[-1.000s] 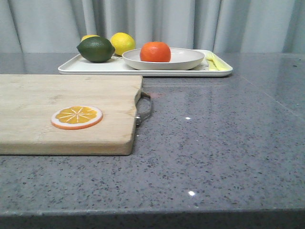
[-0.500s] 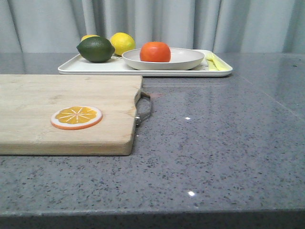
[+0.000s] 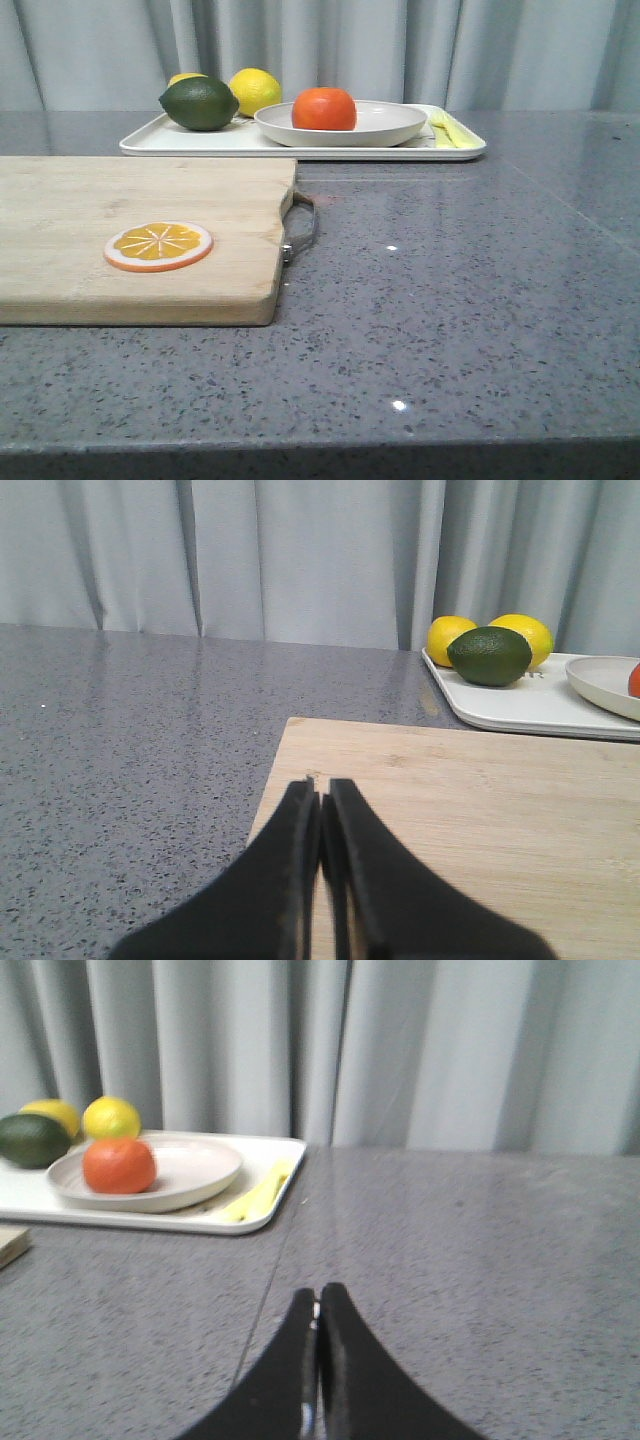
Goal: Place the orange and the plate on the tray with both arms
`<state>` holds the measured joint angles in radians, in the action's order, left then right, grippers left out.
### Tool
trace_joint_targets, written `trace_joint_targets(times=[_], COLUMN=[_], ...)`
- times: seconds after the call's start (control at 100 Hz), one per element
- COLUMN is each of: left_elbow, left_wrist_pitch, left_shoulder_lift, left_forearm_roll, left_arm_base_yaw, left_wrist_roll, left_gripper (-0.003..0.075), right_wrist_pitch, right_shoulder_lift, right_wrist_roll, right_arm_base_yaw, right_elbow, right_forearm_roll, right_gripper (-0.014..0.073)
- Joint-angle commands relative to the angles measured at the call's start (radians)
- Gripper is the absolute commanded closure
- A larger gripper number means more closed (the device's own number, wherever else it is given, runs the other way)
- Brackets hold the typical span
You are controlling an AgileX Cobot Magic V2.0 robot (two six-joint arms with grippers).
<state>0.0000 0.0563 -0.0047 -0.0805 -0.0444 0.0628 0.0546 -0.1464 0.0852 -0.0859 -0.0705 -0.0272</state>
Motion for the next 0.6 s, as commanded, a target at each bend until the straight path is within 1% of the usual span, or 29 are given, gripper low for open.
trace_joint_targets(times=[0.0, 0.25, 0.29, 0.36, 0.59], left_elbow=[0.023, 0.023, 0.023, 0.023, 0.023], left_wrist_pitch=[-0.075, -0.075, -0.075, -0.075, -0.075], left_shoulder_lift=[-0.031, -0.031, -0.031, -0.031, -0.031], left_forearm_roll=[0.001, 0.001, 0.001, 0.001, 0.001], left_arm_base_yaw=[-0.002, -0.002, -0.002, -0.002, -0.002], left_wrist_roll=[0.001, 0.001, 0.001, 0.001, 0.001], left_gripper=[0.0739, 0.0739, 0.0739, 0.0739, 0.0739], right_wrist_pitch=[0.115, 0.114, 0.087, 0.056, 0.008], right_shoulder_lift=[0.019, 0.129, 0.151, 0.179, 0.177], right_wrist_roll=[0.032, 0.032, 0.032, 0.032, 0.032], right_arm_base_yaw=[0.028, 0.103, 0.111, 0.119, 0.120], right_elbow=[0.002, 0.098, 0.098, 0.098, 0.098], right_forearm_roll=[-0.038, -0.038, -0.038, -0.038, -0.038], right_gripper=[0.0654, 0.0654, 0.0654, 0.0654, 0.0654])
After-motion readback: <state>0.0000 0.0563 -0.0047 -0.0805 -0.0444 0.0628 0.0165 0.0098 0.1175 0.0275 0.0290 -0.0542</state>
